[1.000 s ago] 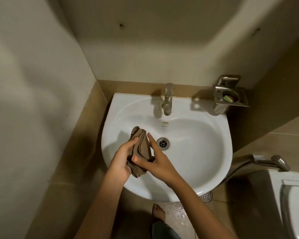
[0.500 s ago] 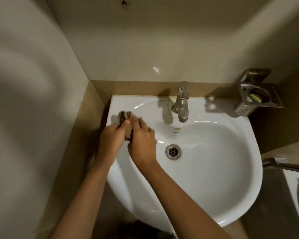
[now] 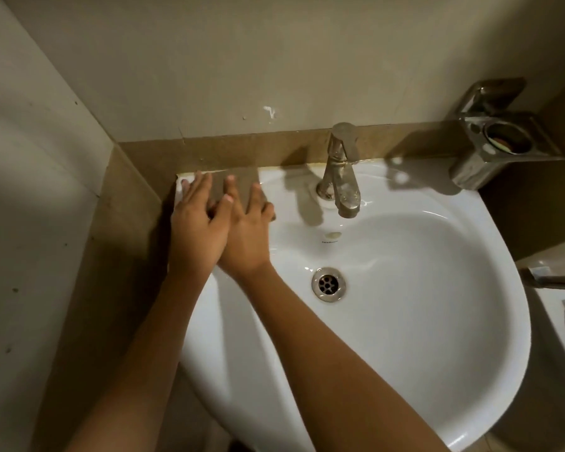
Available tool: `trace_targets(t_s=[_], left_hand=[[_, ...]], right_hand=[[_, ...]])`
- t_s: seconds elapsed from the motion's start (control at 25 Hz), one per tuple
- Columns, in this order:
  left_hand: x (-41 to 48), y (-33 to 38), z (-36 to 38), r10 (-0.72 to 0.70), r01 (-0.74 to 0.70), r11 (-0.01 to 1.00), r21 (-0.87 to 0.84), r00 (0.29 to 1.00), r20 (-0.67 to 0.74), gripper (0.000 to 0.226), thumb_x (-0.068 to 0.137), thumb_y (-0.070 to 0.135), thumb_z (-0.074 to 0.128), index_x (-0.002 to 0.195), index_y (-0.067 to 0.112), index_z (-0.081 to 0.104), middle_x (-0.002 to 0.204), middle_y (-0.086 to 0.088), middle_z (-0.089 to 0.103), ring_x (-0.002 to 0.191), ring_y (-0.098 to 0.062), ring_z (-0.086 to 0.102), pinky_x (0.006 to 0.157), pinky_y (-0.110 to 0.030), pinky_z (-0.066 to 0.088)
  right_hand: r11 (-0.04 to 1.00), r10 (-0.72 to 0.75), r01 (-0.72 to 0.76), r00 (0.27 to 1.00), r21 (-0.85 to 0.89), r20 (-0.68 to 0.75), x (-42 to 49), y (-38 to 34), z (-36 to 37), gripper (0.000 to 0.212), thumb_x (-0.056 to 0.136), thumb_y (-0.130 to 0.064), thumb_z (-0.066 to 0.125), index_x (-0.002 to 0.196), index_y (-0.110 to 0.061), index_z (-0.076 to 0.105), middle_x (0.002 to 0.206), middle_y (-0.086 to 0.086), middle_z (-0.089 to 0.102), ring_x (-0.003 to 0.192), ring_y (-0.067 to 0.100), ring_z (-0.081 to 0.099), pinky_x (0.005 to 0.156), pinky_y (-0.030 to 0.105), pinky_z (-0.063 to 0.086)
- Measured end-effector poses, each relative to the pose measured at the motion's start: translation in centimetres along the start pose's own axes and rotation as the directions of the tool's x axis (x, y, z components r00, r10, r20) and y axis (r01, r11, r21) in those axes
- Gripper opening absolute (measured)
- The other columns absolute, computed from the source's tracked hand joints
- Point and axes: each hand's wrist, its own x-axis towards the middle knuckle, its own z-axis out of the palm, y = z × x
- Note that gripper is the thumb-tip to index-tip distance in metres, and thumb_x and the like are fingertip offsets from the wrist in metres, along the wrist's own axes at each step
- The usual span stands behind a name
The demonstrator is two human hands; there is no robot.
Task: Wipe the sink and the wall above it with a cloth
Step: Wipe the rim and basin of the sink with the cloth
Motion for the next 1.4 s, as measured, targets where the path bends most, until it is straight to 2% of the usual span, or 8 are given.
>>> trace_targets(t_s=[0.12,0.24,0.36,0.48,0.64,1.12,1.28,1.4], left_hand=[[-0.7,-1.7,-0.2,-0.009,0.008,1.0,-0.005,0.998,-0.065,0.046,0.093,0.028,0.049,0.136,0.011,0.044,0.146,-0.008,0.042,0.137,-0.023,0.034,0.114,-0.045,0.029],[-1.3,-1.4,-0.8,0.042,-0.064,0.983,-0.174,0.991,-0.124,0.037,0.091,0.021,0.053,0.124,0.005,0.056,0.131,-0.013,0.057,0.125,-0.024,0.05,0.107,-0.041,0.04],[-0.3,0.1,-0.7,0.163,-0.174,0.967,-0.188,0.984,-0.073,0.037,0.092,0.021,0.052,0.124,0.002,0.056,0.135,-0.012,0.053,0.131,-0.02,0.044,0.109,-0.031,0.035],[1.6,0.3,0.1,0.141,-0.144,0.987,-0.071,0.989,-0.036,0.04,0.094,0.023,0.048,0.13,0.006,0.05,0.145,-0.007,0.042,0.14,-0.018,0.028,0.116,-0.036,0.024],[2.3,-2.2,0.1,0.154,-0.156,0.988,-0.008,0.981,-0.118,0.038,0.094,0.016,0.049,0.127,-0.004,0.051,0.141,-0.017,0.045,0.138,-0.03,0.032,0.113,-0.051,0.029],[0.3,-5.7,-1.6,-0.011,-0.001,0.998,-0.067,0.984,-0.179,0.047,0.095,0.022,0.043,0.136,-0.001,0.038,0.146,-0.019,0.038,0.137,-0.03,0.033,0.113,-0.042,0.031],[-1.5,-5.8,-1.9,-0.121,0.105,0.989,-0.107,0.981,-0.152,0.045,0.097,0.021,0.042,0.137,0.002,0.037,0.15,-0.015,0.033,0.141,-0.026,0.026,0.116,-0.037,0.023],[-3.7,-6.2,-1.9,-0.183,0.168,0.98,-0.104,0.971,-0.155,0.052,0.093,0.034,0.039,0.136,0.005,0.042,0.147,-0.014,0.038,0.138,-0.029,0.032,0.115,-0.044,0.026]], right_hand=[[0.987,-0.083,0.066,0.989,0.145,0.12,-0.9,-1.6,0.3,0.064,0.093,-0.04,0.051,0.149,-0.025,0.024,0.155,0.013,0.025,0.14,0.049,0.01,0.109,0.057,0.016],[0.956,-0.244,0.222,0.964,0.19,0.102,-0.4,-0.1,-1.6,0.052,0.086,-0.021,0.057,0.137,-0.015,0.048,0.135,0.015,0.052,0.125,0.049,0.04,0.1,0.059,0.036],[0.998,-0.05,0.054,0.994,0.033,-0.096,0.5,3.4,-3.4,0.049,0.082,-0.018,0.051,0.131,-0.017,0.053,0.139,0.015,0.049,0.123,0.052,0.041,0.094,0.058,0.04],[0.982,0.18,-0.176,0.982,-0.071,0.056,0.9,5.5,-2.8,0.064,0.09,-0.057,0.041,0.147,-0.033,0.026,0.159,0.006,0.01,0.139,0.052,0.001,0.109,0.066,0.007],[0.982,0.182,-0.184,0.983,-0.041,-0.037,1.2,4.8,-1.2,0.058,0.092,-0.062,0.028,0.144,-0.037,0.033,0.158,0.0,0.017,0.14,0.049,0.004,0.108,0.066,0.005],[0.967,-0.248,0.243,0.967,0.072,0.064,1.6,-1.4,0.8,0.045,0.082,-0.047,0.059,0.125,-0.035,0.059,0.142,-0.005,0.049,0.137,0.044,0.023,0.1,0.056,0.029],[0.878,-0.393,0.403,0.915,0.259,-0.092,-0.2,-1.9,1.4,0.045,0.065,-0.038,0.078,0.106,-0.022,0.072,0.113,-0.001,0.07,0.128,0.046,0.04,0.089,0.052,0.037],[0.776,-0.48,0.491,0.867,0.396,-0.135,-1.4,-1.8,1.2,0.02,0.059,-0.023,0.082,0.077,-0.017,0.075,0.081,0.001,0.074,0.114,0.043,0.054,0.088,0.052,0.041]])
